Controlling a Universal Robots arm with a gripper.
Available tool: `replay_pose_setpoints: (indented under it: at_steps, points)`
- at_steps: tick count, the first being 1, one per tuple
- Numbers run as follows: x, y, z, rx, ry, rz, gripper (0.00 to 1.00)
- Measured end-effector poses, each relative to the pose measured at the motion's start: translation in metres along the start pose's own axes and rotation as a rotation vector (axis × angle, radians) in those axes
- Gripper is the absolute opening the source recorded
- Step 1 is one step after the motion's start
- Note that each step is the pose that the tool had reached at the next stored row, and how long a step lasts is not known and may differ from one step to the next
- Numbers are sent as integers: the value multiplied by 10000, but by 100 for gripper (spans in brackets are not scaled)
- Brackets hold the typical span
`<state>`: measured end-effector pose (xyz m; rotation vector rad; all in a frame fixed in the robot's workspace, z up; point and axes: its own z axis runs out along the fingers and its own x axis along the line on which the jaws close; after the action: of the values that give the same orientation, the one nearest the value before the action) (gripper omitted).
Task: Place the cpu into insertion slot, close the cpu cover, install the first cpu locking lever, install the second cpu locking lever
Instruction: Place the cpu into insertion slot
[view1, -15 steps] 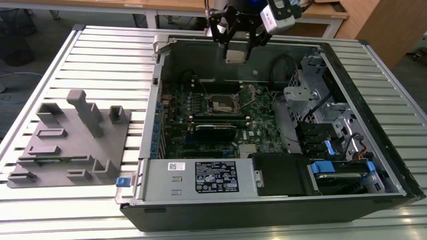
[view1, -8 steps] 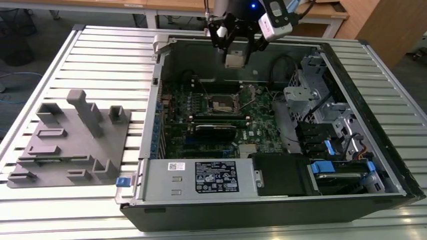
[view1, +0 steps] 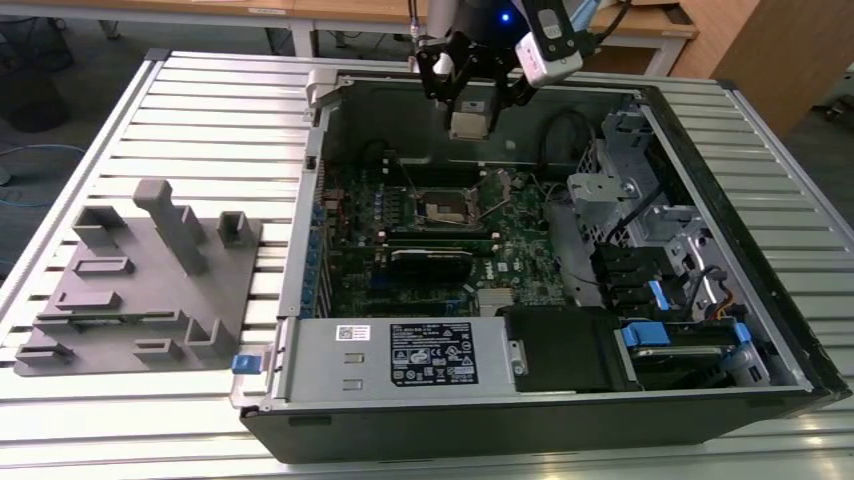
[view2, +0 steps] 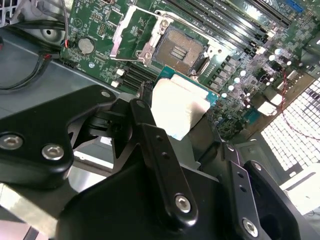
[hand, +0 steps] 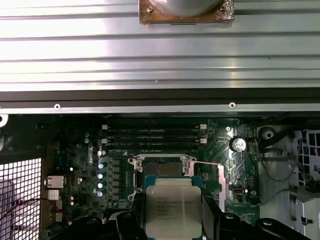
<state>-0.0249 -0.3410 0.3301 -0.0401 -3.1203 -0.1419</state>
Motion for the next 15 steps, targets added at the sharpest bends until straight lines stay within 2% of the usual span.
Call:
replay_pose_setpoints:
  at_steps: [2,13,15]
  points:
    - [0,-2,16,-3,-2,-1,54]
    - [-4,-19,213,-7,0,-1,54]
    - [-5,-21,228,-6,0,-1,54]
